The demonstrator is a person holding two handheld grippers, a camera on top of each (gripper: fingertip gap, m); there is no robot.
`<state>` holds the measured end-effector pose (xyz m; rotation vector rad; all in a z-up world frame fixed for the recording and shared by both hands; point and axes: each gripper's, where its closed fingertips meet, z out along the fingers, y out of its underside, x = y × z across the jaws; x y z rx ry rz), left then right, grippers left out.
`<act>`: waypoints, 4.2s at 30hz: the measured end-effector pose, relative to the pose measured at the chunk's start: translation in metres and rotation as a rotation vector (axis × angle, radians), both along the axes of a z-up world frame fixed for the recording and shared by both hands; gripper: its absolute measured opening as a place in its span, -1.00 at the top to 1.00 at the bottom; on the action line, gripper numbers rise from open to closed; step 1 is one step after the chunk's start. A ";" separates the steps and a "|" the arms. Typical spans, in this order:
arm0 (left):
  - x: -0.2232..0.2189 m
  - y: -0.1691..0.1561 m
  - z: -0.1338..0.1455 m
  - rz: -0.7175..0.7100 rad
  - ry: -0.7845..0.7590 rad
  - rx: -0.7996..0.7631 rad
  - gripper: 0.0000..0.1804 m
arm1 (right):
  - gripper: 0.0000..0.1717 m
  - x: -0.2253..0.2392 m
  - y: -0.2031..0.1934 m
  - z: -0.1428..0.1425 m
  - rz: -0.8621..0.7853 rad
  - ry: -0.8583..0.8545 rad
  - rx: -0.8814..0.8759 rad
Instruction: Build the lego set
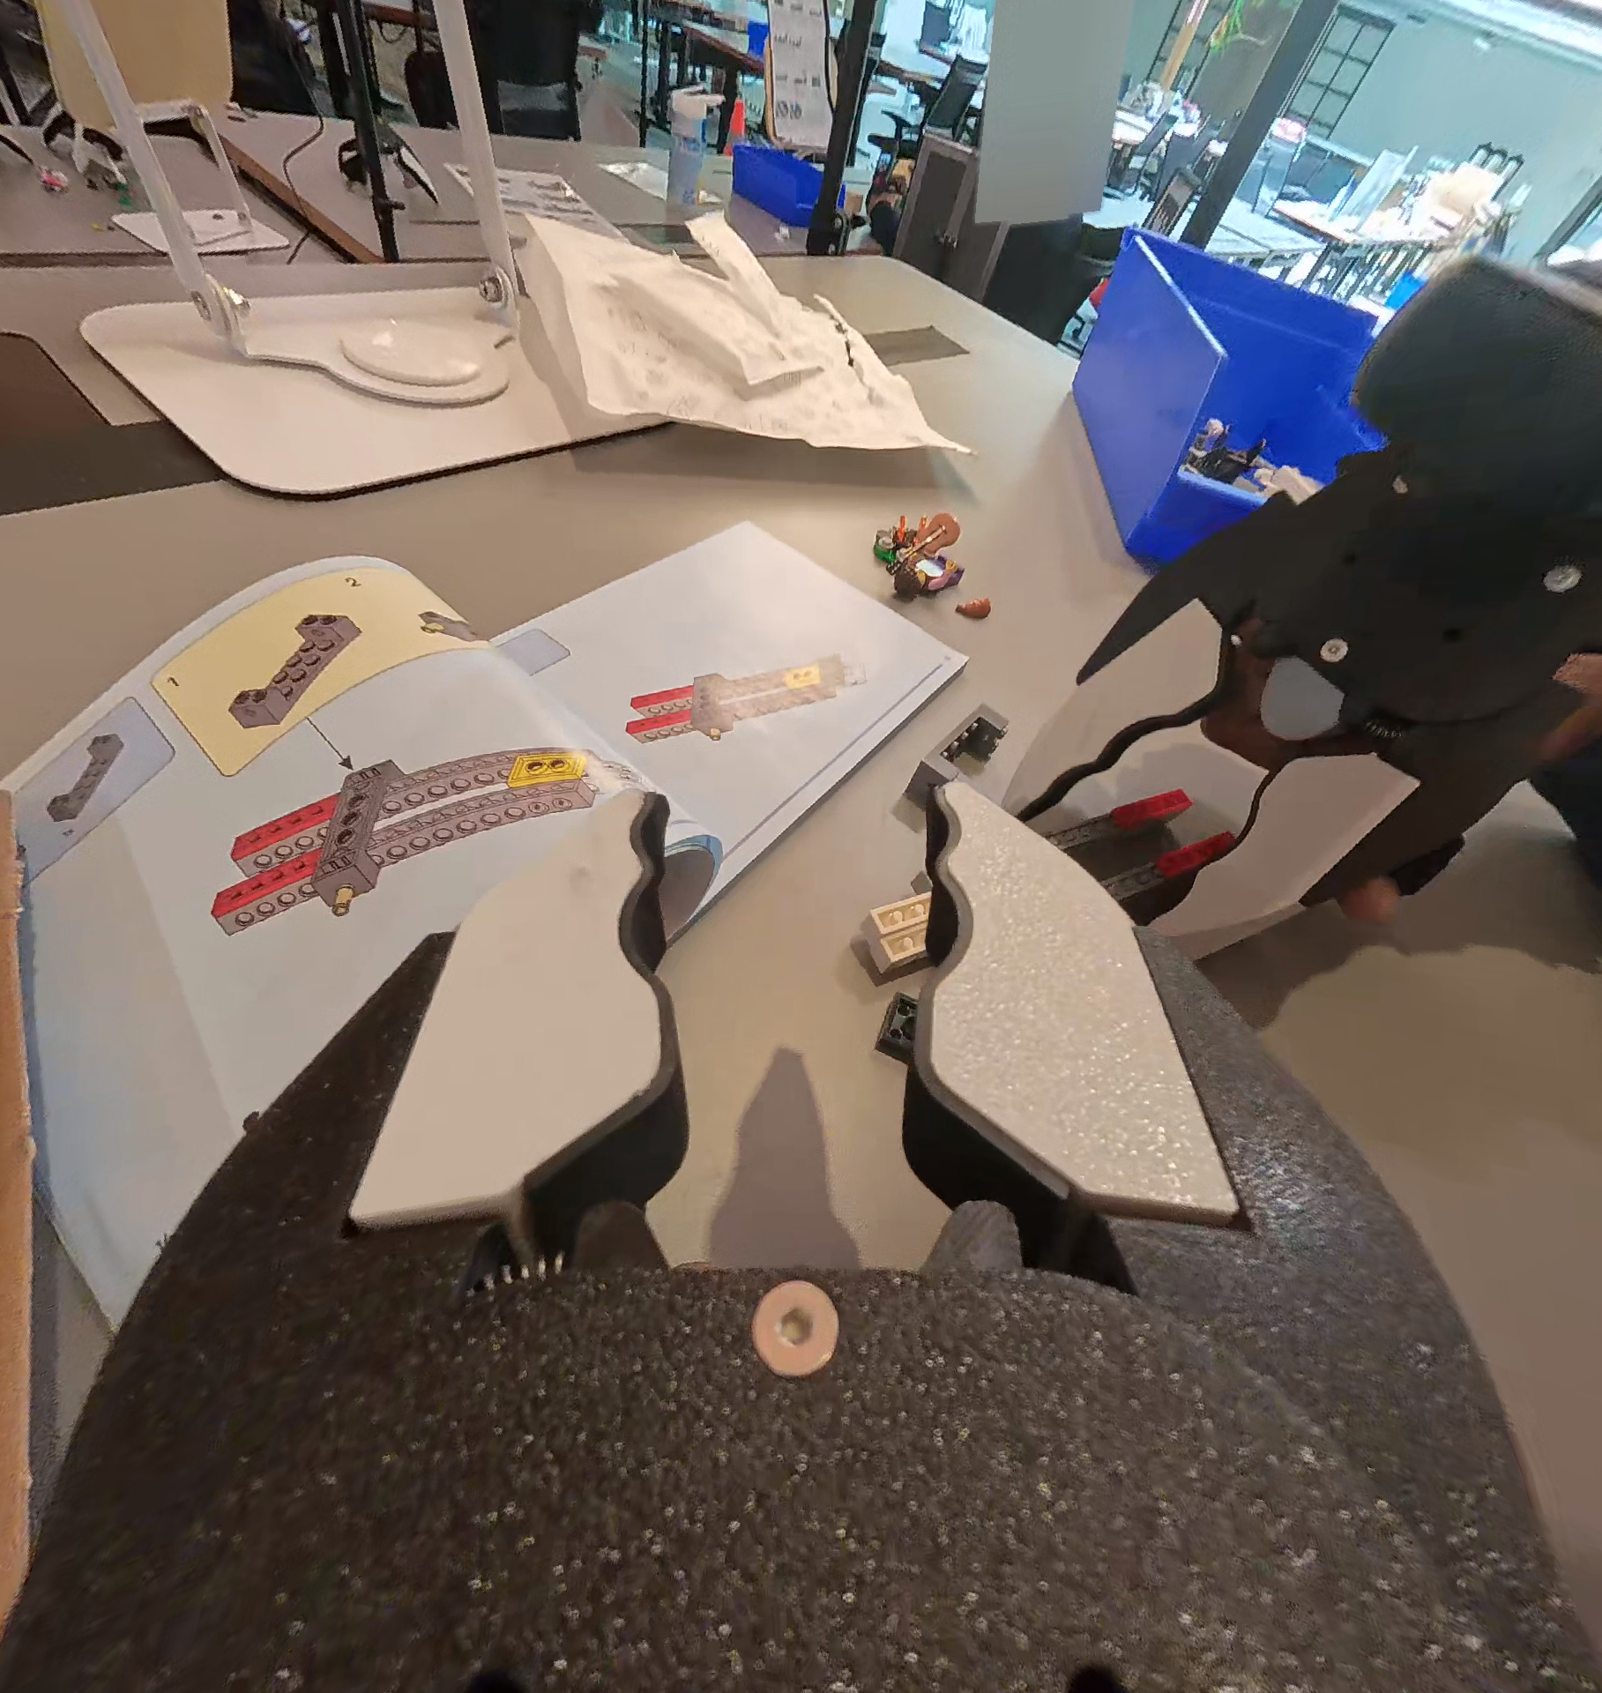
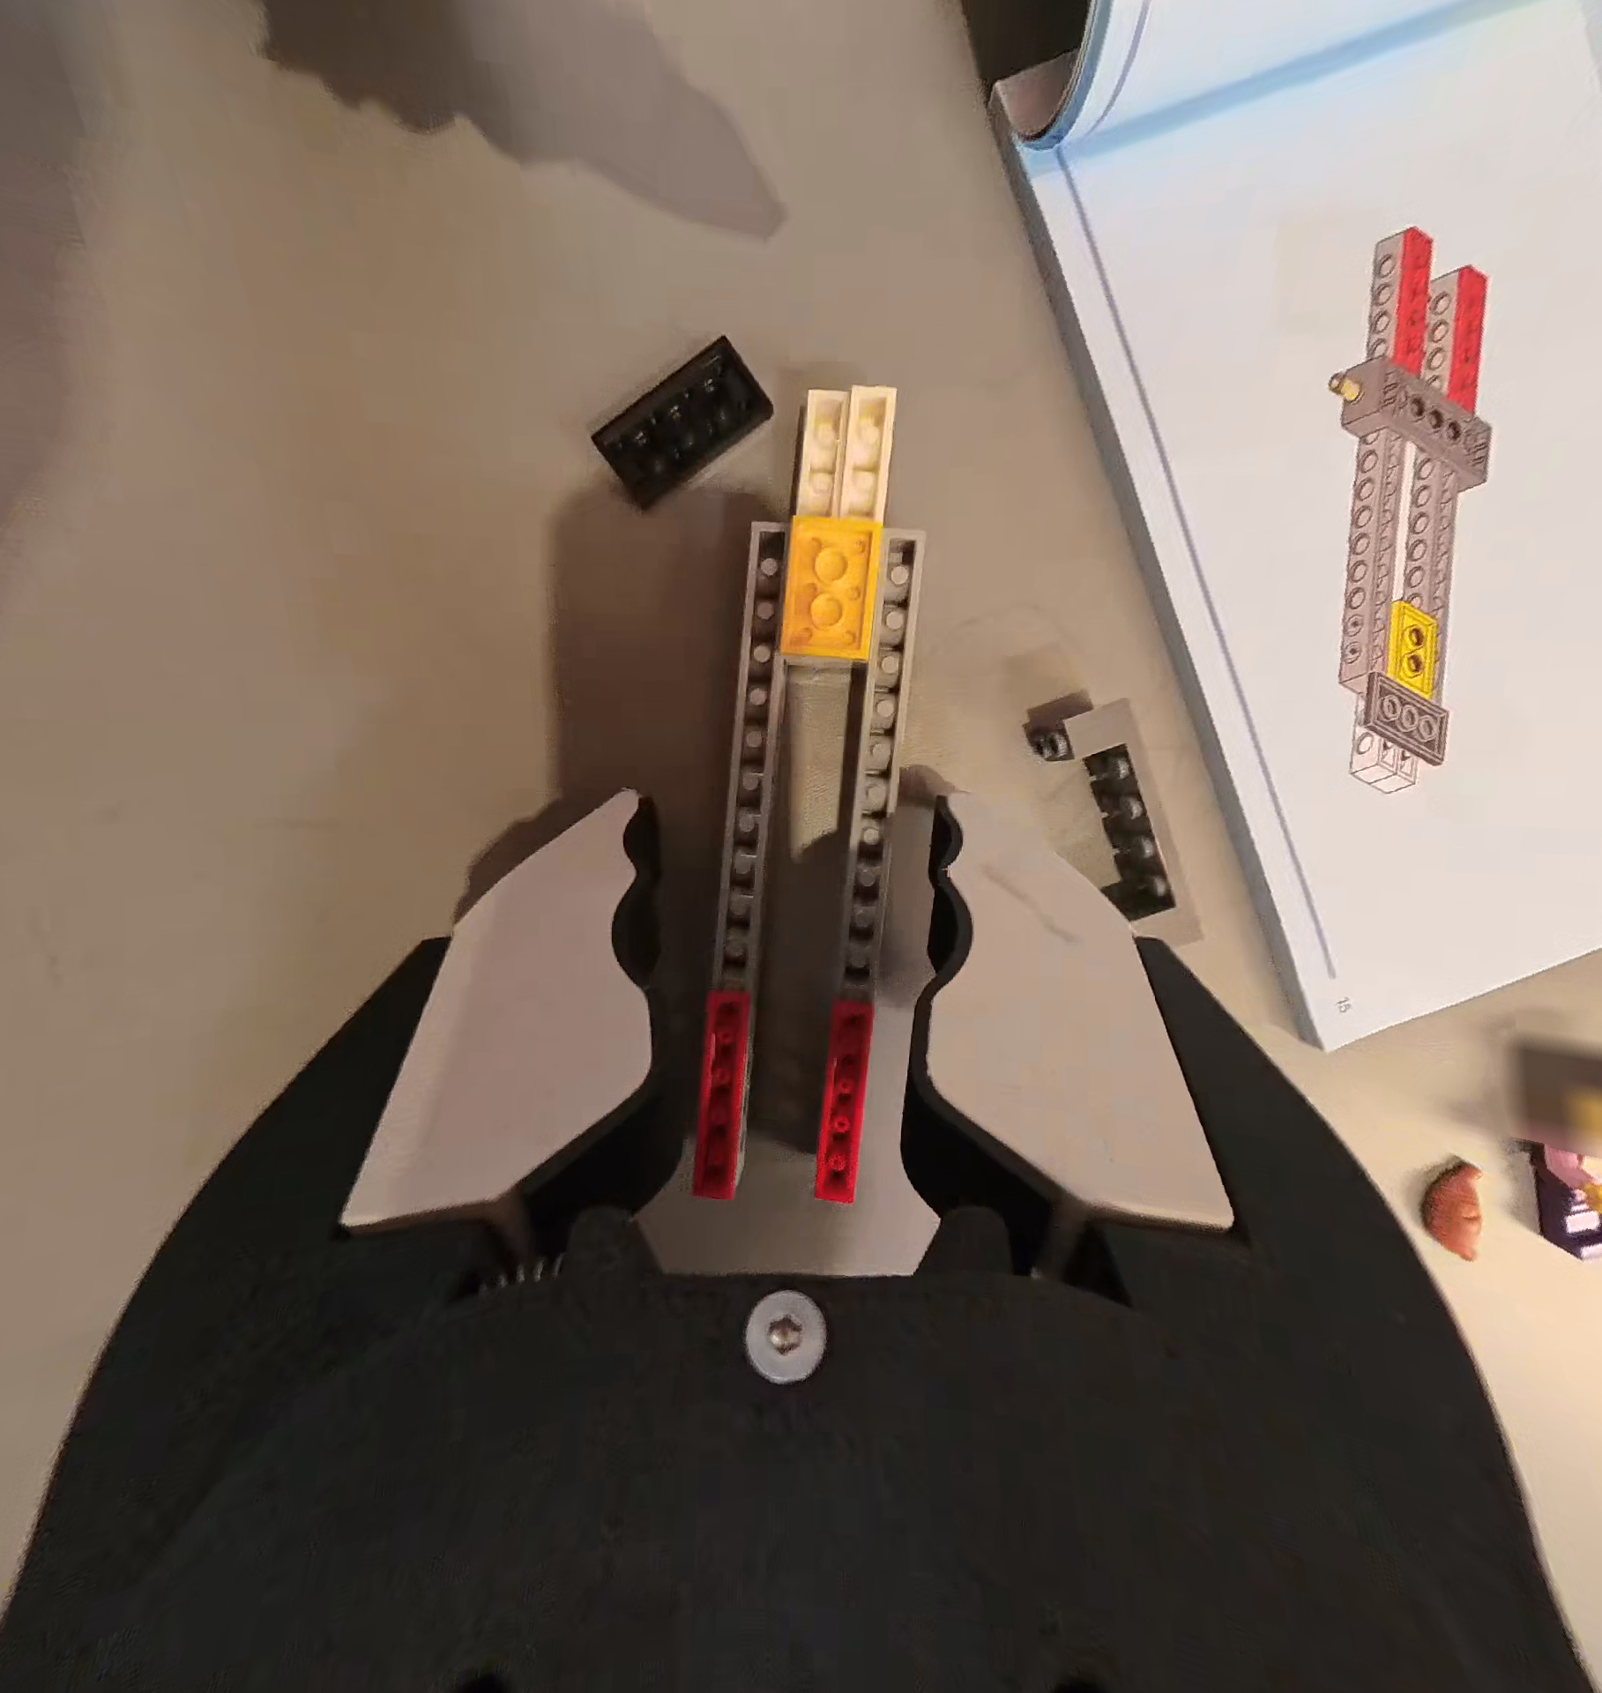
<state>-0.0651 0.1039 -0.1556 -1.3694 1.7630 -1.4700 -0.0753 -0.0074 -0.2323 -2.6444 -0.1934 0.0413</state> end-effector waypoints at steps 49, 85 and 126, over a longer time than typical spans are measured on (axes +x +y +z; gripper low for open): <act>0.024 -0.059 0.089 -0.332 -0.325 -0.263 0.82 | 0.56 0.038 0.044 0.179 0.033 0.042 0.905; -0.009 -0.091 0.072 -0.567 -0.234 -0.106 0.82 | 0.82 -0.006 0.063 0.186 0.257 0.457 0.854; 0.019 -0.038 0.088 -0.368 -0.248 -0.536 0.86 | 0.86 0.018 0.078 0.145 0.036 0.825 0.843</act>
